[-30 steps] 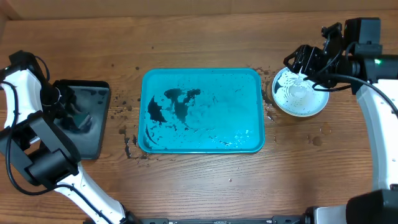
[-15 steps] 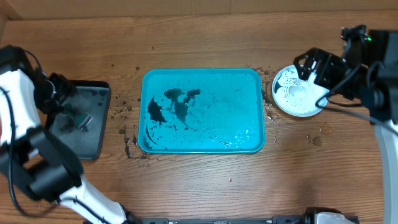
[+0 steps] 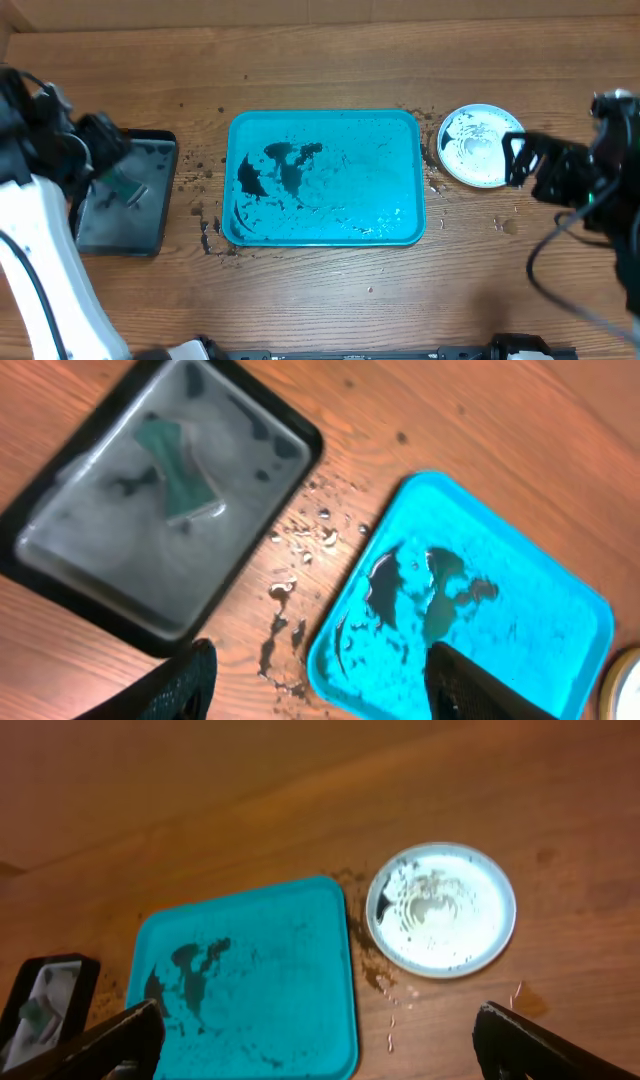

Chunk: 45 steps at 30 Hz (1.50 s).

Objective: Clean dirty plates on tray and stack at the side

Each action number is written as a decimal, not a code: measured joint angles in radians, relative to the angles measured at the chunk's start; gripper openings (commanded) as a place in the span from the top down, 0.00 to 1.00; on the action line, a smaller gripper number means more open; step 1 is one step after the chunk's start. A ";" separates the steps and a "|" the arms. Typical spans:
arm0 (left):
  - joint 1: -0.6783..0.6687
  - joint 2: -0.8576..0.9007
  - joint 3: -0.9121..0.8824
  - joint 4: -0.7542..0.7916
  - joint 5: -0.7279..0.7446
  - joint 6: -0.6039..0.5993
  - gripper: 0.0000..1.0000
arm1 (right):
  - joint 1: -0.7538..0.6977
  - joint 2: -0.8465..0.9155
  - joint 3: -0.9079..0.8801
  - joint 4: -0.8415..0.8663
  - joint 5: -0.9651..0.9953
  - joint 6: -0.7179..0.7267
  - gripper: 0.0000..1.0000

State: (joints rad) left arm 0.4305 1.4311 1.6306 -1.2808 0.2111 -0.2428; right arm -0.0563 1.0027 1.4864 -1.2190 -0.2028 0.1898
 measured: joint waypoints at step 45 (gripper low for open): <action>-0.064 -0.715 -0.570 0.237 0.006 -0.016 0.00 | 0.000 -0.246 -0.395 0.483 -0.053 -0.033 0.00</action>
State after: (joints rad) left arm 0.3660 0.7166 1.0611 -1.0439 0.2173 -0.2588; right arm -0.0563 0.7563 1.0912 -0.7364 -0.2558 0.1566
